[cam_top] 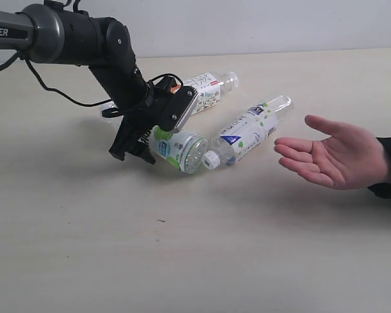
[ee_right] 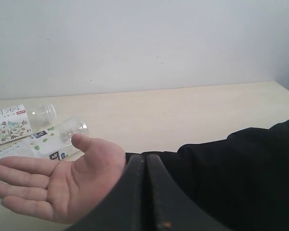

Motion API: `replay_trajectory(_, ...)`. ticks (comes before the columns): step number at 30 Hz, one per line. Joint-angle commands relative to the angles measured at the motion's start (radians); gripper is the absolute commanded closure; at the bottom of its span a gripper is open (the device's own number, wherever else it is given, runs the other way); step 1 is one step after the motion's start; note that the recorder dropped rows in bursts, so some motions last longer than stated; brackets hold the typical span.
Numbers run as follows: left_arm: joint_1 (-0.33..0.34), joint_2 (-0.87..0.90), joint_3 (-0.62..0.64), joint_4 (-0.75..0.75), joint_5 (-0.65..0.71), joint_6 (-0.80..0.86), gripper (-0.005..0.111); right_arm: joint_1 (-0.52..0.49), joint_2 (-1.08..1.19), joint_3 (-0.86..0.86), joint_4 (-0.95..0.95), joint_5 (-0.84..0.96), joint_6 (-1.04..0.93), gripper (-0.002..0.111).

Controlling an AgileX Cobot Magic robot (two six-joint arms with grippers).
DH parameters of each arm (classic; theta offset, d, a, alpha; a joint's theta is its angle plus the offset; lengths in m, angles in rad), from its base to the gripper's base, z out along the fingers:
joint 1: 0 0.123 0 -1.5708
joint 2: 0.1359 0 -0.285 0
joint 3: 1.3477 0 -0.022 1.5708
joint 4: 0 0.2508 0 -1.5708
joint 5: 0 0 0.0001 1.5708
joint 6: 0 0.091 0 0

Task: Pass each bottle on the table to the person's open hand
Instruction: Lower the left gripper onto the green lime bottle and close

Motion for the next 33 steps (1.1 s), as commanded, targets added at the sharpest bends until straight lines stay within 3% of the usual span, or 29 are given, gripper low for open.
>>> replay_trajectory(1,-0.002,-0.001,0.003,-0.02,0.004,0.0,0.03,-0.003,-0.004,0.005,0.0,-0.006,-0.004,0.108)
replay_trajectory(5,-0.002,-0.001,0.003,-0.028,0.004,0.0,0.048,-0.003,-0.004,0.005,0.0,-0.006,-0.004,0.108)
replay_trajectory(14,-0.002,-0.001,0.003,-0.032,0.004,-0.029,0.106,-0.003,-0.004,0.005,0.0,-0.006,-0.004,0.108)
replay_trajectory(25,-0.002,-0.028,0.001,-0.015,0.036,-0.057,0.107,-0.003,-0.004,0.005,0.0,-0.006,-0.004,0.108)
replay_trajectory(33,-0.002,-0.058,0.001,0.171,0.146,-0.256,0.107,-0.003,-0.004,0.005,0.0,-0.006,-0.004,0.108)
